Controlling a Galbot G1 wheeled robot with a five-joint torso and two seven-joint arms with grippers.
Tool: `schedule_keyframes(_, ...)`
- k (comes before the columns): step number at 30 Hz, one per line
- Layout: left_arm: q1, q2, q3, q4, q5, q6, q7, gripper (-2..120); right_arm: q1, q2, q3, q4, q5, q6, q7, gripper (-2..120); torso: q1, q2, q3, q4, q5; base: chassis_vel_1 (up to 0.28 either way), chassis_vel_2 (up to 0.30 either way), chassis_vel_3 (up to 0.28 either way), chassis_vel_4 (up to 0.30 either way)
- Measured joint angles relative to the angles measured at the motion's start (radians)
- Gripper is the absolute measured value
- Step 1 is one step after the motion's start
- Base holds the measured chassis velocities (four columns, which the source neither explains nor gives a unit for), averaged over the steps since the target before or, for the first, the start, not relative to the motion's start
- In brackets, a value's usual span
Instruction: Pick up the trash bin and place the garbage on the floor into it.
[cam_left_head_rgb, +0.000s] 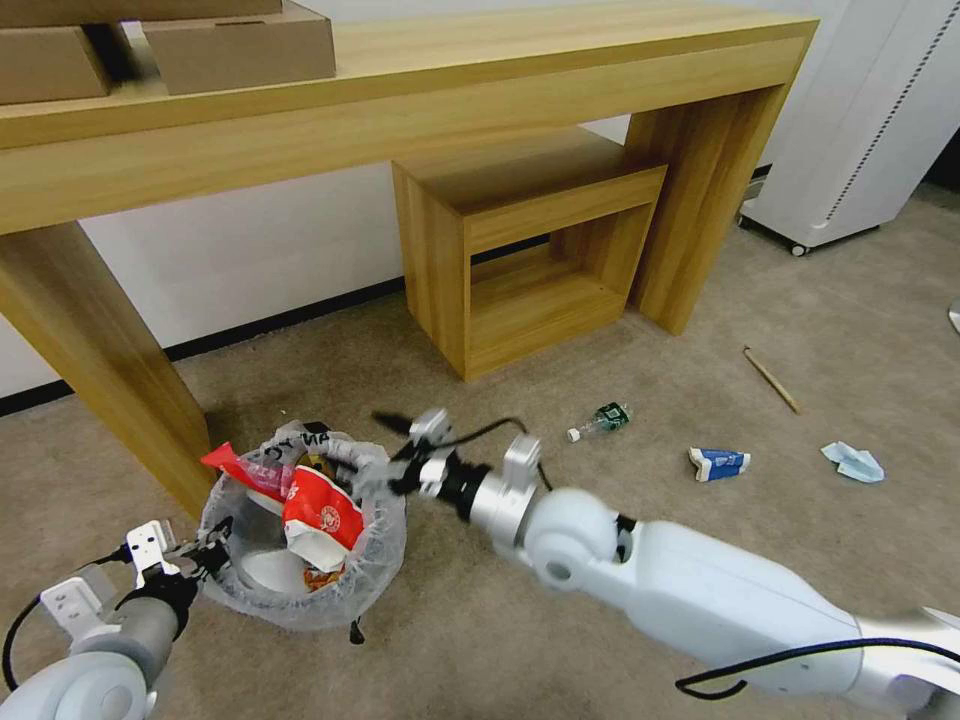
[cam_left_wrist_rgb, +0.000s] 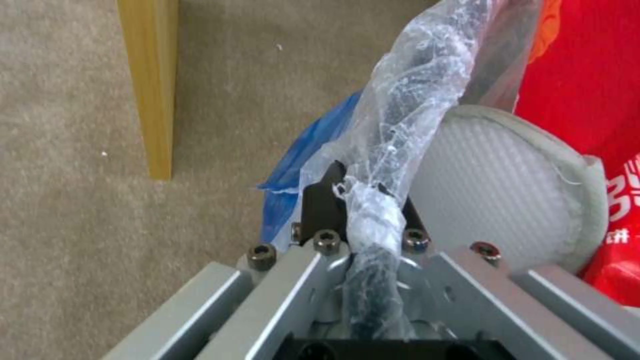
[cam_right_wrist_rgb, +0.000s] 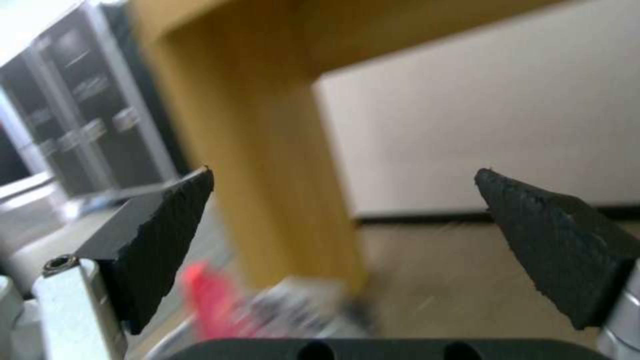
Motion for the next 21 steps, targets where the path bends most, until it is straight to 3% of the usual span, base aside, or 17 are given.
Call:
schedule_keyframes(2,-0.001,0.004,-0.002,0.001,-0.001,0.000,0.001,1,-0.006,-0.014,0.036,0.006,0.002,0.005,0.008,100,0.000,0.000,0.000,0.0001,0.0001,0.000,0.000,0.000,0.000)
schedule_keyframes(3,-0.001,0.017,-0.005,0.007,-0.003,0.000,0.006,1,-0.060,-0.066,0.184,0.014,-0.012,0.015,0.035,100,0.000,0.000,0.000,0.0001,0.0000,0.000,0.000,0.000,0.000)
schedule_keyframes(4,-0.001,0.017,-0.005,0.007,-0.003,0.000,0.006,1,-0.060,-0.066,0.184,0.014,-0.012,0.015,0.035,100,0.000,0.000,0.000,0.0001,0.0000,0.000,0.000,0.000,0.000)
schedule_keyframes(7,-0.004,0.030,0.002,0.016,-0.003,0.001,0.012,1,-0.187,-0.115,0.389,0.025,-0.047,-0.006,0.094,100,0.000,0.000,0.000,0.0000,0.0003,0.000,0.000,0.000,0.000)
schedule_keyframes(8,-0.004,0.030,0.002,0.016,-0.003,0.001,0.012,1,-0.187,-0.115,0.389,0.025,-0.047,-0.006,0.094,100,0.000,0.000,0.000,0.0000,0.0003,0.000,0.000,0.000,0.000)
schedule_keyframes(11,-0.004,0.036,0.011,0.022,0.007,0.006,0.023,1,-0.329,-0.119,0.553,0.033,-0.097,-0.022,0.137,100,0.000,0.000,0.000,-0.0002,0.0003,0.000,0.000,0.000,0.000)
schedule_keyframes(21,0.018,0.023,-0.001,0.014,0.030,0.003,0.040,1,-0.500,-0.052,0.733,0.047,-0.239,-0.085,0.317,100,0.000,0.000,0.000,0.0002,0.0000,0.000,0.000,0.000,0.000)
